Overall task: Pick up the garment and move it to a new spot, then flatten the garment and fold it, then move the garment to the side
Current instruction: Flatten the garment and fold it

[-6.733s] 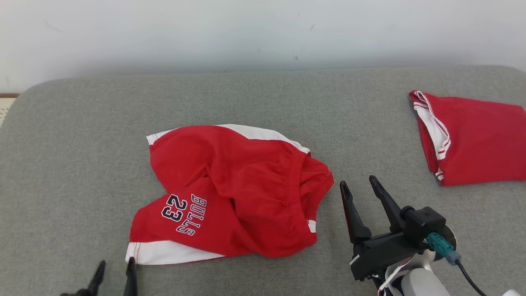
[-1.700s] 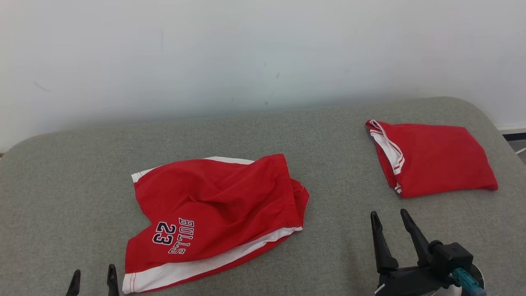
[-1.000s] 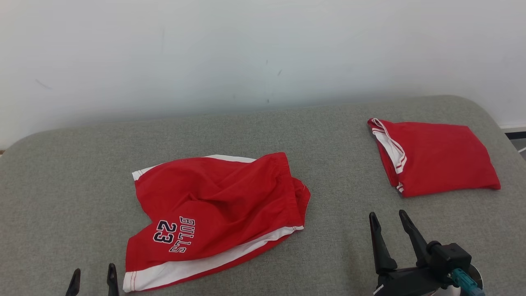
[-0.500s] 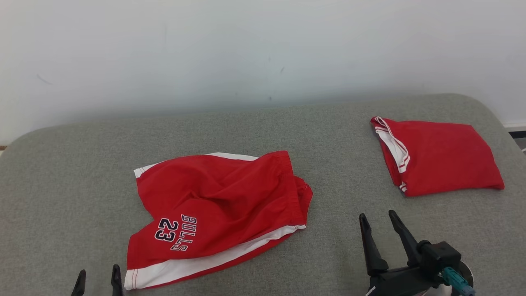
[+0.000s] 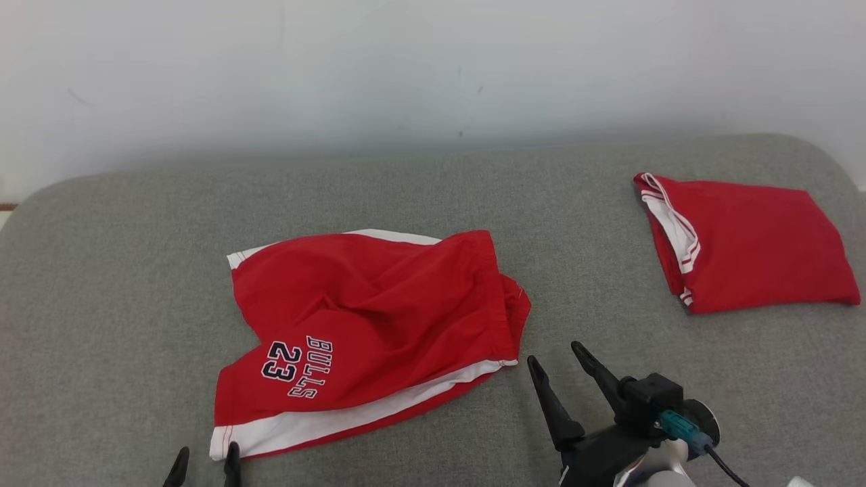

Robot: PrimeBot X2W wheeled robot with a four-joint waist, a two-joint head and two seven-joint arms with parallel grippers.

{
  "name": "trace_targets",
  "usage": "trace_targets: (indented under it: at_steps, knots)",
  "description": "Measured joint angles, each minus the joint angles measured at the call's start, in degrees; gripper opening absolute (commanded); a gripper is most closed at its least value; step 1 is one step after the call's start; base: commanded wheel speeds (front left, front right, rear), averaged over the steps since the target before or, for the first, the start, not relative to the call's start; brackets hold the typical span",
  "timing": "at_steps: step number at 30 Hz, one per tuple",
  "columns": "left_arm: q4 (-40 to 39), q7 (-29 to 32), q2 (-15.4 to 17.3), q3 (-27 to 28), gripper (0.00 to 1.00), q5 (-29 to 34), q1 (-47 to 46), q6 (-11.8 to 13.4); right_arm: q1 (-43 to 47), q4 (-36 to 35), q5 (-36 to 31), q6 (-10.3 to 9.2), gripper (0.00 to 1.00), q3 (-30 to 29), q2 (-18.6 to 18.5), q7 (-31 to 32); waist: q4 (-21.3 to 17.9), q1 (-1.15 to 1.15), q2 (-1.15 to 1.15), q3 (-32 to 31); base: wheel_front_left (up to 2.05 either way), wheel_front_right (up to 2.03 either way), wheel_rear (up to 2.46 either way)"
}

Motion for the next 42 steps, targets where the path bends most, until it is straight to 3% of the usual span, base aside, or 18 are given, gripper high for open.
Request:
trace_targets:
  at_steps: [21, 22, 23, 24, 30, 42]
  knots:
    - [15.83, -0.03, 1.09, -1.1, 1.0, 0.49, -11.65, -3.75, -17.45, 21.57, 5.53, 0.0, 1.0, 15.95, -0.82, -1.78, 1.56, 0.01, 0.01, 6.6, 0.0, 0.0, 0.0]
    - [16.4, -0.03, 1.09, -1.21, 0.78, 0.38, -12.23, -3.94, -18.08, 22.15, 5.75, 0.0, 0.89, 16.47, -0.65, -1.81, 1.58, 0.0, 0.0, 6.88, 0.0, 0.0, 0.0]
    - [16.86, -0.09, 1.09, -1.26, 0.78, 0.16, -12.76, -4.01, -18.68, 22.69, 6.16, 0.0, 0.89, 16.9, -0.45, -1.85, 1.6, 0.0, 0.0, 7.14, 0.0, 0.0, 0.0]
    - [17.27, -0.1, 1.09, -1.35, 0.0, -0.14, -13.23, -4.11, -19.16, 23.07, 6.47, 0.0, 0.0, 17.35, -0.32, -1.86, 1.61, 0.0, 0.0, 7.37, 0.0, 0.0, 0.0]
    - [17.41, -0.22, 1.07, -1.88, 0.0, -0.37, -14.43, -4.52, -20.23, 22.32, 8.25, 0.0, 0.0, 18.47, -0.12, -1.99, 1.68, 0.01, 0.01, 7.64, 0.0, 0.0, 0.0]
    - [8.48, 0.0, 1.26, -1.2, 0.0, -0.03, -10.07, -4.79, -17.13, 15.6, 11.41, -0.01, 0.0, 17.38, -2.98, -2.0, 1.64, -0.01, 0.0, 4.03, 0.0, 0.0, 0.0]
